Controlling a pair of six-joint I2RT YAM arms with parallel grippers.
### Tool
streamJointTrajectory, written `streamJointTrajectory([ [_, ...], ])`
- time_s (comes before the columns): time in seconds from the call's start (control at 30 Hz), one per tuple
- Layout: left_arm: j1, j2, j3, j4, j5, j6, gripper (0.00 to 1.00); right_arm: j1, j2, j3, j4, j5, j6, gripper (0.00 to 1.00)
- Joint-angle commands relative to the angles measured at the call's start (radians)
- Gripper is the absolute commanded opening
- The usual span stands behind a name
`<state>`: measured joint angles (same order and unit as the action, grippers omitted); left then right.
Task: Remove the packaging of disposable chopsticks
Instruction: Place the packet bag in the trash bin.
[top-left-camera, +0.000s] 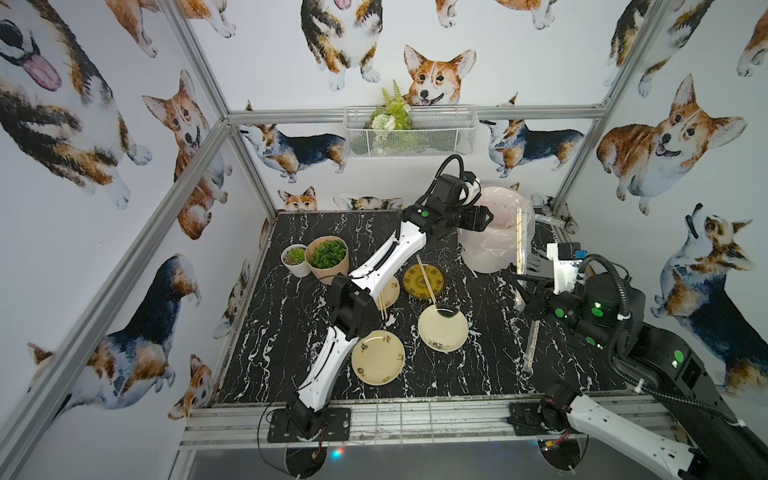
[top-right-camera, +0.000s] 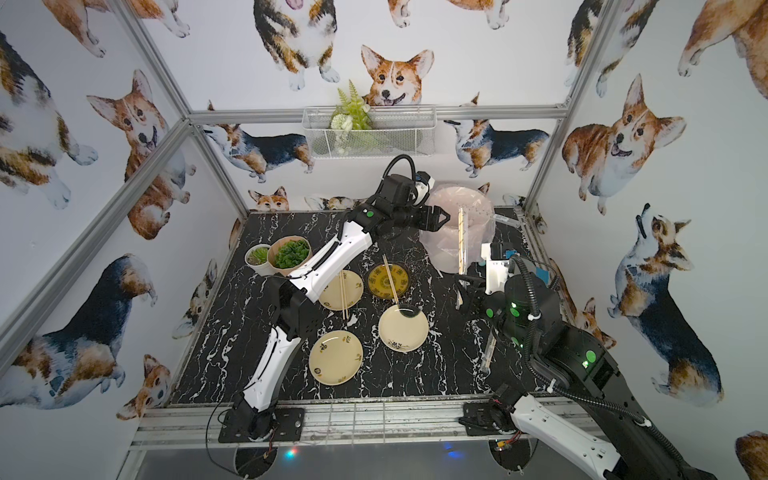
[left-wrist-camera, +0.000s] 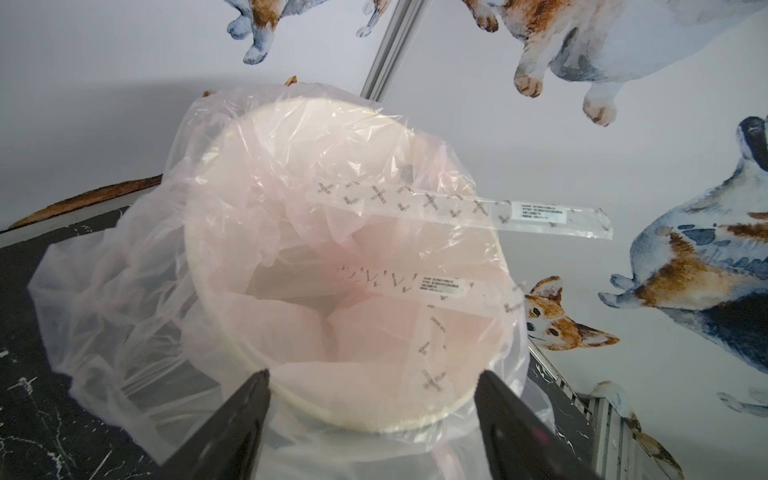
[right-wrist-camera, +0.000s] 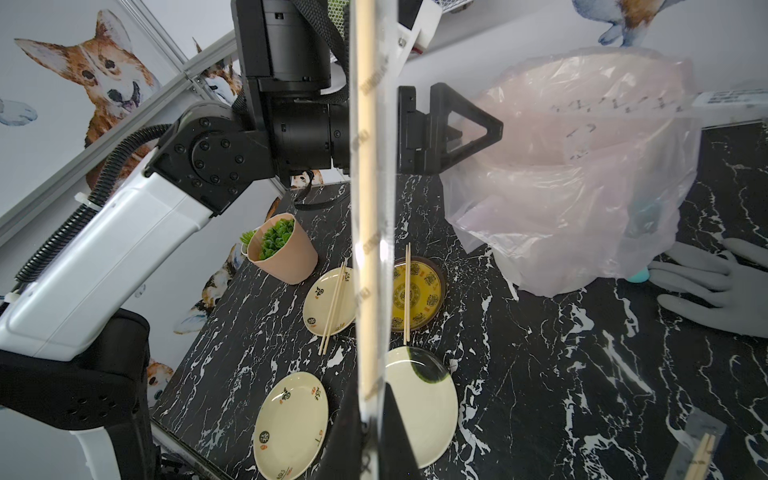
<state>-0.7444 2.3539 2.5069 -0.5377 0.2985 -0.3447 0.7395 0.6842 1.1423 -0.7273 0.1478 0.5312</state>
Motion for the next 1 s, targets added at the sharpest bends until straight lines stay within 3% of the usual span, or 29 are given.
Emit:
streamJointTrajectory([
  [0.0,-0.001,-0.037,-0.003,0.087,-0.016,0.01,0.8,0.001,0.005,0.0,0.039,-0.014,0.019,0.0],
  [0.2,-0.006,-0.094,-0.097,0.232,-0.021,-0.028,0.8,0.001,0.003,0.0,0.035,-0.006,0.014,0.0],
  [0.47,-0.018,0.05,-0.016,0.207,0.021,-0.065,0.8,0.001,0.001,-0.005,0.036,-0.006,0.018,0.0],
  [0.7,-0.028,-0.022,-0.088,0.162,-0.043,0.04,0.8,0.002,-0.014,-0.013,0.025,0.012,0.015,0.0],
  [0.97,-0.053,-0.022,-0.095,0.093,-0.025,0.094,0.8,0.002,-0.005,-0.018,0.042,0.001,0.016,0.0],
])
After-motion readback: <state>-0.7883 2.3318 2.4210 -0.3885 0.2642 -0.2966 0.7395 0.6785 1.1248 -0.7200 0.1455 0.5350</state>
